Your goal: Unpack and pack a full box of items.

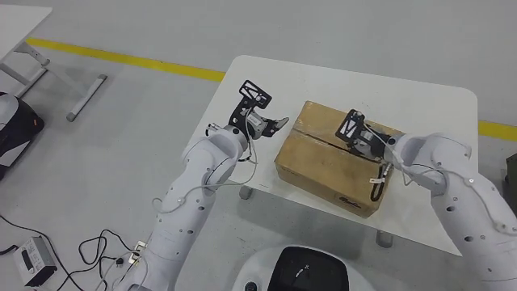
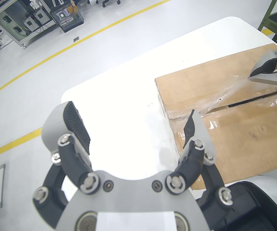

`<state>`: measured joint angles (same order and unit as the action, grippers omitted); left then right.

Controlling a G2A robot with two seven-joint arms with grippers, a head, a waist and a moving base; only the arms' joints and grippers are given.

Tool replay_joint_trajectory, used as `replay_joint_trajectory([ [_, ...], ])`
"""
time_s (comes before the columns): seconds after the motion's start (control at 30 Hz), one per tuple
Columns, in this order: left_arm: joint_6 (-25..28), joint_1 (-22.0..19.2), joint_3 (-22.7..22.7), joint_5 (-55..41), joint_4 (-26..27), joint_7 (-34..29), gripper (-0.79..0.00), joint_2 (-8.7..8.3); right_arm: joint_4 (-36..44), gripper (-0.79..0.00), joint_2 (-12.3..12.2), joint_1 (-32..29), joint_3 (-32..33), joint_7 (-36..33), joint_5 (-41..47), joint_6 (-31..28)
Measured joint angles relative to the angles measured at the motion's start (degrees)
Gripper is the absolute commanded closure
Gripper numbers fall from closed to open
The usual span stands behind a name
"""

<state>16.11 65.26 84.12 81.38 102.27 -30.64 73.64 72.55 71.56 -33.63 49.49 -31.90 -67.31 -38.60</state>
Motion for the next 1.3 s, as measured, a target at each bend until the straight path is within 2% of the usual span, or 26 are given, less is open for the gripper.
replay_joint_trajectory([
  [0.2, 0.00, -0.34, -0.35, -0.25, -0.30, -0.07, -0.785, -0.15, -0.84, 0.000, -0.25, -1.80, 0.53, -1.45, -0.05, 1.14],
  [0.7, -0.37, -1.23, -1.21, -0.53, -0.83, -0.34, -0.785, -0.48, -2.83, 0.000, 0.38, -1.82, -0.32, -2.21, 1.00, 1.60],
  [1.07, -0.93, -1.28, -1.62, -0.59, -0.87, -0.31, -0.785, -0.71, 1.00, 0.000, -0.14, -2.84, 1.72, -4.83, 3.81, 0.31],
  [1.3, -1.27, -1.27, -1.74, -0.69, -0.86, -0.17, -0.785, -0.86, 0.60, 0.000, -0.12, -3.77, 1.17, -6.06, 3.19, 1.24],
])
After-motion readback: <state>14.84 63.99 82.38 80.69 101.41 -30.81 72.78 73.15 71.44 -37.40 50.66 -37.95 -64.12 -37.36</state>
